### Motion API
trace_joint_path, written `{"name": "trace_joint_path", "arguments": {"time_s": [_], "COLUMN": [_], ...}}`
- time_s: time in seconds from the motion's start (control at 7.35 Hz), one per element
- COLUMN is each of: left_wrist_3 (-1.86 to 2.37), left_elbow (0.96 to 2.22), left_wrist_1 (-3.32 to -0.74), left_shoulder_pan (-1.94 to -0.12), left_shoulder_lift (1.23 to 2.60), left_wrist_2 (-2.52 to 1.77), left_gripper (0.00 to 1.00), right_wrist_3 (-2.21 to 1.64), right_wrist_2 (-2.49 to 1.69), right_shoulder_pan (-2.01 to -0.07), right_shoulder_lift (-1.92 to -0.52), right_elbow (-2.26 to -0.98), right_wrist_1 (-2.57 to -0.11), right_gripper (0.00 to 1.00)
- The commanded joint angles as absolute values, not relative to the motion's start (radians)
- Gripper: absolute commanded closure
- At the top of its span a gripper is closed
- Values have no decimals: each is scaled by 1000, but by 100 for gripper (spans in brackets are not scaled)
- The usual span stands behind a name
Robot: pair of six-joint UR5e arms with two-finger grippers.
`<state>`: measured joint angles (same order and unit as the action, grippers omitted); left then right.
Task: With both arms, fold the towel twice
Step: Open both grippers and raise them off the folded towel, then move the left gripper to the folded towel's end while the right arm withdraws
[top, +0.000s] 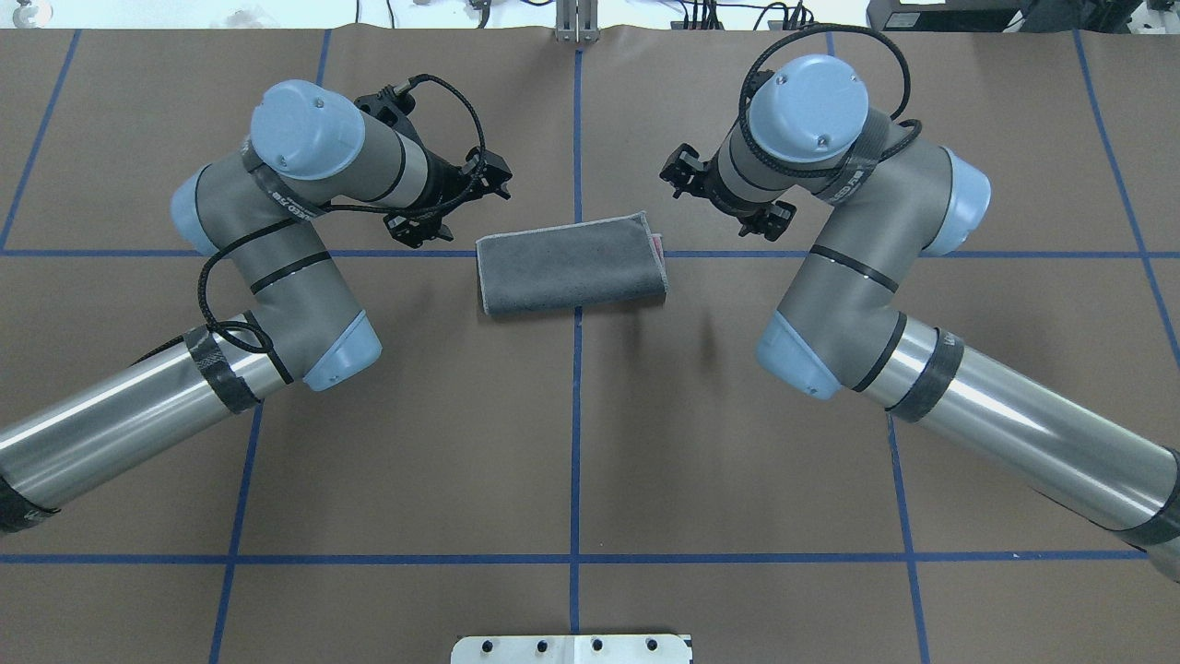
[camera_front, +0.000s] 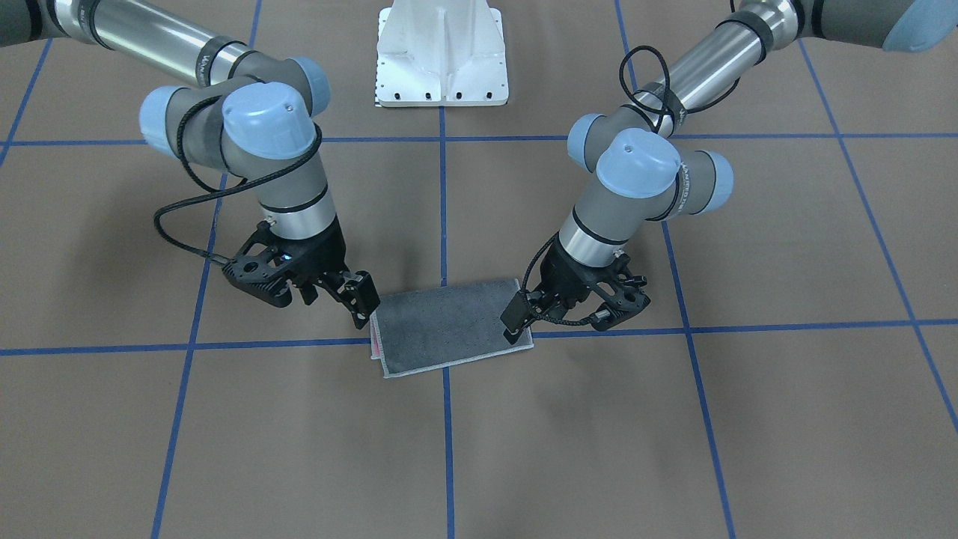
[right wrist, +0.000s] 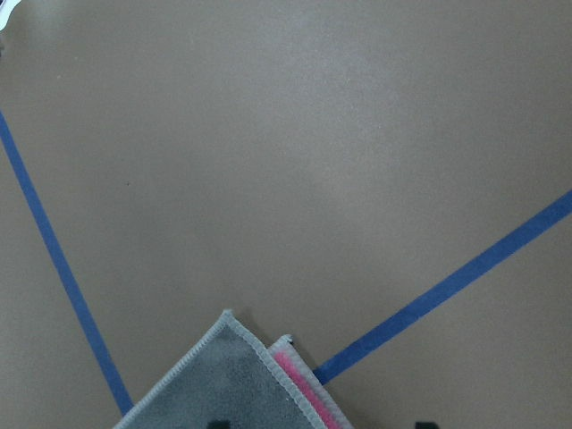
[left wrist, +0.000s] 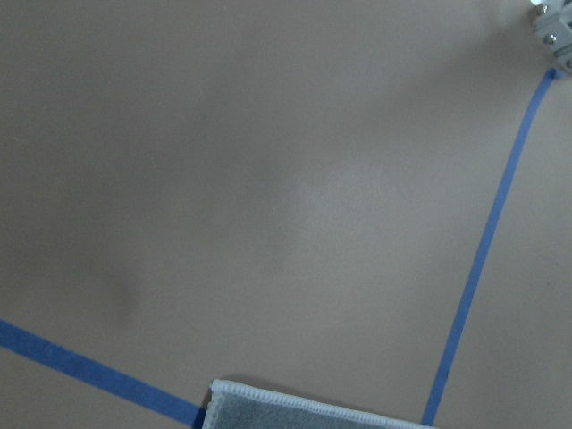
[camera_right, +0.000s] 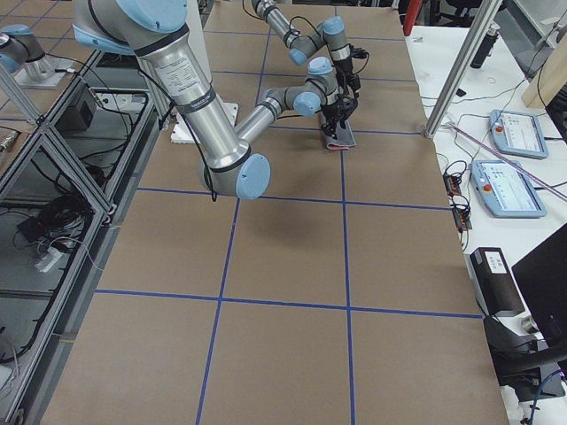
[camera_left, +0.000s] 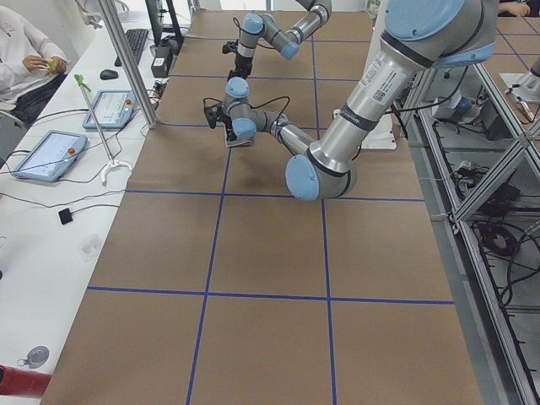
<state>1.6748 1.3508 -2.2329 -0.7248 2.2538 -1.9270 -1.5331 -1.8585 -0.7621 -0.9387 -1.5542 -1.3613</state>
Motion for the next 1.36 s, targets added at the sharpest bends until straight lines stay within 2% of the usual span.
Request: {"name": "trace_joint_path", "arguments": {"time_s": [0.0, 0.41, 0.82, 1.22], "left_wrist_3": [1637, 1652, 1750, 1888], "left_elbow": [1410, 1402, 1396, 1396], "left_wrist_1": [-2249, -2338, -2339, -2353], "left_shoulder_pan": [-715, -658, -632, -614], "left_shoulder_lift": [2191, 2158, 2157, 2161], "left_wrist_2": [-1947, -1937, -1927, -1867], "left_gripper": [0, 0, 1, 14], "right_wrist_3": [-1246, -909, -896, -896], "right_wrist_2": [-2020, -2054, -2065, -2079], "right_shoulder_pan": [-910, -1031, -1043, -1043], "right_shoulder_lift": [-1006, -1078, -1081, -1083], "right_elbow": [-1555, -1548, -1548, -1552], "right_wrist_1": [-1362, -1370, -1368, -1364], "right_gripper": [0, 0, 0, 0]}}
